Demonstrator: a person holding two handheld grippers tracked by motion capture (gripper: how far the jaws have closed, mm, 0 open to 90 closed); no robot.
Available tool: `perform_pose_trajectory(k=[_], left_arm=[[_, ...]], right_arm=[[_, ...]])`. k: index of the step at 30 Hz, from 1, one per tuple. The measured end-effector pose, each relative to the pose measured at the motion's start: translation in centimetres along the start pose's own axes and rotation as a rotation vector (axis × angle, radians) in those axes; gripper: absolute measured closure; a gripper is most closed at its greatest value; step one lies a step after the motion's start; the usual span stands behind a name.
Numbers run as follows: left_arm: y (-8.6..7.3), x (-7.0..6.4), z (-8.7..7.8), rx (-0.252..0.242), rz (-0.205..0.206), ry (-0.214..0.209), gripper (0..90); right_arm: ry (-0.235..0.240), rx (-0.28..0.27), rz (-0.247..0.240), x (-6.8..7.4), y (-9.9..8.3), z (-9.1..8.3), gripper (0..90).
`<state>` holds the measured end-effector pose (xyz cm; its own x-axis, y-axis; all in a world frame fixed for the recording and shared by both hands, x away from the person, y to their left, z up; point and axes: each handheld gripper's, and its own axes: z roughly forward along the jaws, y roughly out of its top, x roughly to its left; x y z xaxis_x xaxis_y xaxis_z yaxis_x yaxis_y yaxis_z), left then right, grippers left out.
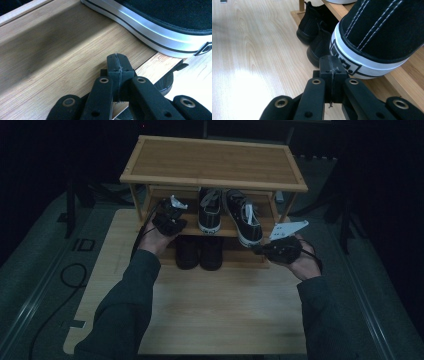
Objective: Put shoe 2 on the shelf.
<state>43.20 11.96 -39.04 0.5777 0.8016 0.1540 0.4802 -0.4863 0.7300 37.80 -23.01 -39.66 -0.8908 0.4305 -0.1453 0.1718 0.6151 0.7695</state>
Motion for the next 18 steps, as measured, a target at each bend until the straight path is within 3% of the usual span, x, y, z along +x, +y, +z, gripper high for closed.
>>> perform_pose_trajectory(k=[12, 18], left_arm=[[0.0, 0.1, 0.0, 0.002, 0.003, -0.007, 90.0], [0.0, 0.1, 0.0, 0.002, 0.005, -0.007, 90.0]], right_arm=[[0.028, -0.022, -0.015, 0.1, 0.7, 1.0, 90.0], [0.016, -0.031, -0.027, 0.2, 1.1, 1.4, 90.0]])
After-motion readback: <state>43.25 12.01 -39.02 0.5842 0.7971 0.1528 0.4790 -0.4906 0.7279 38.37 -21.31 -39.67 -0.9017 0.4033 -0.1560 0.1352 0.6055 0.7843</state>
